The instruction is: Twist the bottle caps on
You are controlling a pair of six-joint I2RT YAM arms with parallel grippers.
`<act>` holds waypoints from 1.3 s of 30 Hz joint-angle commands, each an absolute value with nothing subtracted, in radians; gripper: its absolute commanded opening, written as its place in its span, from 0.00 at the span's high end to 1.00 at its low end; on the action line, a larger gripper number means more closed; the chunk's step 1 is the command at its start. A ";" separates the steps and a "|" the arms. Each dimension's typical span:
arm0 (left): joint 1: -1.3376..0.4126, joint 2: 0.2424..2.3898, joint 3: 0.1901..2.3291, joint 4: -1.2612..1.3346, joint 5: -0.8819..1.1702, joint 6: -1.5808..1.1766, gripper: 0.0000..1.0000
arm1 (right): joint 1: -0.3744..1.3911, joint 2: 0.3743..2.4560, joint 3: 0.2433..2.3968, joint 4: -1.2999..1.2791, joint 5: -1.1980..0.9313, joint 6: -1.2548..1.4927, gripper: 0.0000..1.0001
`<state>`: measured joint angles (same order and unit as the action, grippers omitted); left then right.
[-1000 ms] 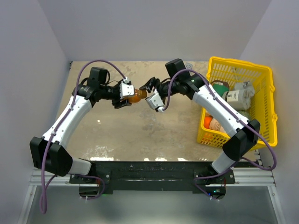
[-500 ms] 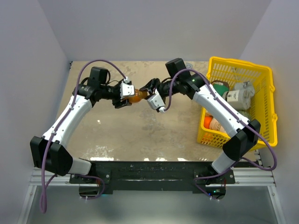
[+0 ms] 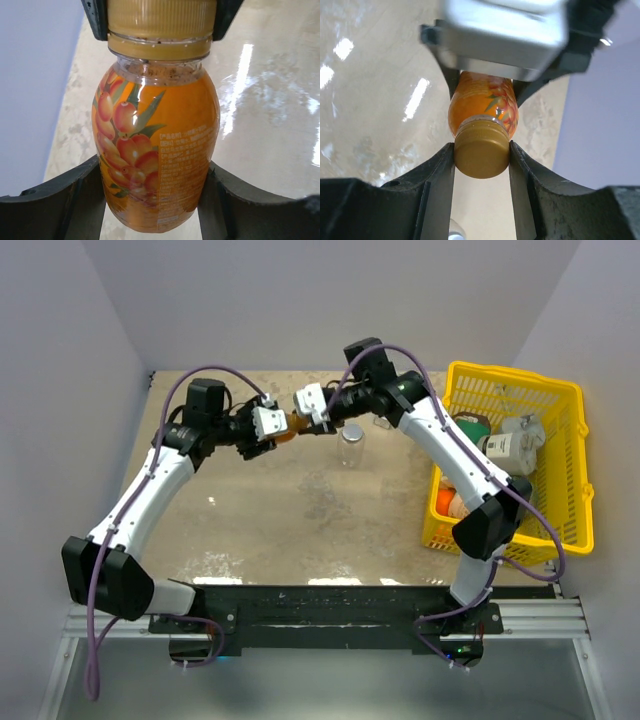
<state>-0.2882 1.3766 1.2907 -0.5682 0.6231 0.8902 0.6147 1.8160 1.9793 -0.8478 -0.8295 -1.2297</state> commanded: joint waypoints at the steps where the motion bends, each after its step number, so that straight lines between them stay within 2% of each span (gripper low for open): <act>1: -0.322 1.301 1.237 -0.254 0.464 0.853 1.00 | 0.624 1.881 2.039 -0.674 -0.891 -0.594 1.00; 5: -0.351 1.224 1.134 -0.060 0.333 0.802 1.00 | 0.611 1.879 1.980 -0.506 -0.873 -0.275 1.00; 9: -0.434 1.154 0.966 0.162 0.090 0.869 1.00 | 0.592 1.922 1.999 -0.456 -0.882 -0.021 1.00; 12: -0.517 1.091 0.803 0.403 -0.059 1.044 1.00 | 0.574 1.965 2.017 -0.433 -0.916 0.136 1.00; 14: -0.602 1.077 0.709 0.599 -0.163 1.288 1.00 | 0.560 1.996 2.025 -0.420 -0.928 0.204 1.00; 16: -0.638 1.084 0.562 0.822 -0.184 1.534 1.00 | 0.555 2.008 2.026 -0.407 -0.936 0.273 1.00; 18: -0.649 1.103 0.471 0.953 -0.183 1.626 1.00 | 0.551 2.011 2.014 -0.388 -0.939 0.314 1.00; 21: -0.652 1.124 0.439 1.011 -0.213 1.684 1.00 | 0.545 2.017 2.016 -0.380 -0.936 0.331 1.00; 26: -0.647 1.135 0.512 0.939 -0.322 1.576 1.00 | 0.525 2.003 1.993 -0.312 -0.951 0.371 1.00; 27: -0.646 1.135 0.532 0.845 -0.339 1.548 1.00 | 0.514 1.993 1.990 -0.281 -0.957 0.388 0.93; 28: -0.632 1.132 0.552 0.788 -0.350 1.481 1.00 | 0.503 1.991 1.999 -0.243 -0.950 0.408 0.69; 31: -0.611 1.115 0.630 0.541 -0.374 1.305 1.00 | 0.431 1.990 2.068 -0.145 -0.959 0.507 0.44; 33: -0.603 1.097 0.682 0.345 -0.318 1.215 1.00 | 0.376 1.990 2.133 -0.124 -0.985 0.493 0.39; 34: -0.594 1.082 0.701 0.275 -0.283 1.125 1.00 | 0.359 1.967 2.143 -0.117 -0.991 0.464 0.33; 37: -0.577 1.066 0.787 0.025 -0.096 0.952 1.00 | 0.318 1.849 2.047 -0.110 -0.979 0.242 0.32; 39: -0.546 1.065 0.866 -0.172 0.178 0.890 1.00 | 0.322 1.768 1.944 -0.207 -0.936 -0.149 0.31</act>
